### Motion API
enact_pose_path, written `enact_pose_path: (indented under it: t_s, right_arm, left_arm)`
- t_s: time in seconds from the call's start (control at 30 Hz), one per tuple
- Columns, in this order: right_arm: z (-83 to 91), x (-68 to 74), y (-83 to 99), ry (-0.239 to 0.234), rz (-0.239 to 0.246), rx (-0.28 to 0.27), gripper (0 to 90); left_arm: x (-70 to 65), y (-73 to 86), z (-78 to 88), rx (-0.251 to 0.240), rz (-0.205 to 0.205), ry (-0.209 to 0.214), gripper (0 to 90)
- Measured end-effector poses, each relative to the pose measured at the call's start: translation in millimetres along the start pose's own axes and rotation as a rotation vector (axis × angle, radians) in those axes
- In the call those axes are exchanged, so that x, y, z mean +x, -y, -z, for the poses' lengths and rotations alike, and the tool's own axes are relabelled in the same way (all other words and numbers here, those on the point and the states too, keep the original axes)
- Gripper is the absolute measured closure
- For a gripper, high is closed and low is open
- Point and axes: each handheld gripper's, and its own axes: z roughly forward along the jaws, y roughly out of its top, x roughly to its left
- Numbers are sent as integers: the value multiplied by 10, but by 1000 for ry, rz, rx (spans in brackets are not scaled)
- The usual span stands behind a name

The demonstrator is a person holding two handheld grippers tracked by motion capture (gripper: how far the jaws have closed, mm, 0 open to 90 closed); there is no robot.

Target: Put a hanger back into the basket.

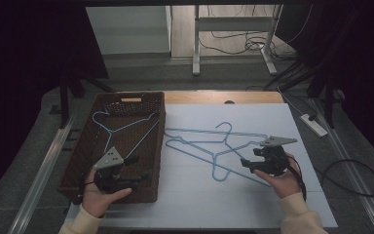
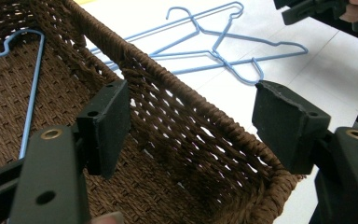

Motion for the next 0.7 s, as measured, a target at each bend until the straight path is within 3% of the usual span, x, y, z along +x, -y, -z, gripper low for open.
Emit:
enact_pose_path:
  t_s: [0.33, 0.53, 0.7]
  right_arm:
    - [-323, 135, -302, -25, 68, 75, 363]
    - [-748, 223, -558, -101, 120, 176, 427]
    - [-1008, 266, -687, -127, 143, 241, 465]
  left_arm:
    - [-13, -6, 18, -5, -4, 4, 287]
    - [-12, -4, 5, 0, -3, 10, 287]
    - [-7, -3, 10, -2, -3, 9, 287]
